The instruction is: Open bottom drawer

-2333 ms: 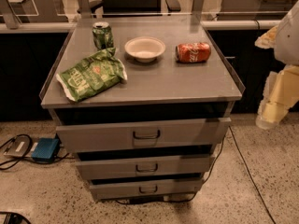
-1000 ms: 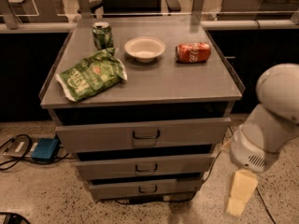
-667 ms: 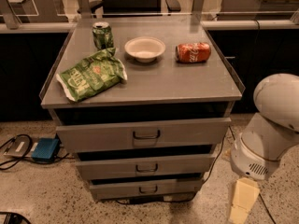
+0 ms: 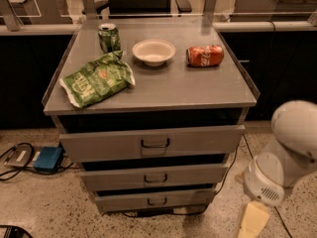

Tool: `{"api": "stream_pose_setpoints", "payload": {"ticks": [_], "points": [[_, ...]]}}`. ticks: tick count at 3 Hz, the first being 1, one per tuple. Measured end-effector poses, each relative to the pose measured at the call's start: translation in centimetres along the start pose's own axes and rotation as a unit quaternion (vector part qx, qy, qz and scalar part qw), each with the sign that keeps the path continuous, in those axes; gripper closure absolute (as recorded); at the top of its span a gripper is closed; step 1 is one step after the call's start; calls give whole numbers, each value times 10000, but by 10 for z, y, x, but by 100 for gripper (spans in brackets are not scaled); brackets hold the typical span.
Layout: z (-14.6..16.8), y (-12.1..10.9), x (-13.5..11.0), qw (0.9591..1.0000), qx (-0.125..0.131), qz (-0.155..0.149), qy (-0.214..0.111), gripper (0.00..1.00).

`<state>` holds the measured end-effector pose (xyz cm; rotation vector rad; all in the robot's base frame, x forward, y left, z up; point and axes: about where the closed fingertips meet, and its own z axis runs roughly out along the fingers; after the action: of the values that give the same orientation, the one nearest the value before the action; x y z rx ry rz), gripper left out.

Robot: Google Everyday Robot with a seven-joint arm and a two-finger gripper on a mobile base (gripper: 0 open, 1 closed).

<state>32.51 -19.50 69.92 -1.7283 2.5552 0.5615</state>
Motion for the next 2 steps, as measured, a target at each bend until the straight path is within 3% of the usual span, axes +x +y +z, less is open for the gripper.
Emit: {"api": "stream_pose_setpoints", "payload": {"ticks": [1,2], "points": [[85,15,38,9961,-358,626,-515,0],[148,23,69,9888,-308,976,-1089,0]]}}
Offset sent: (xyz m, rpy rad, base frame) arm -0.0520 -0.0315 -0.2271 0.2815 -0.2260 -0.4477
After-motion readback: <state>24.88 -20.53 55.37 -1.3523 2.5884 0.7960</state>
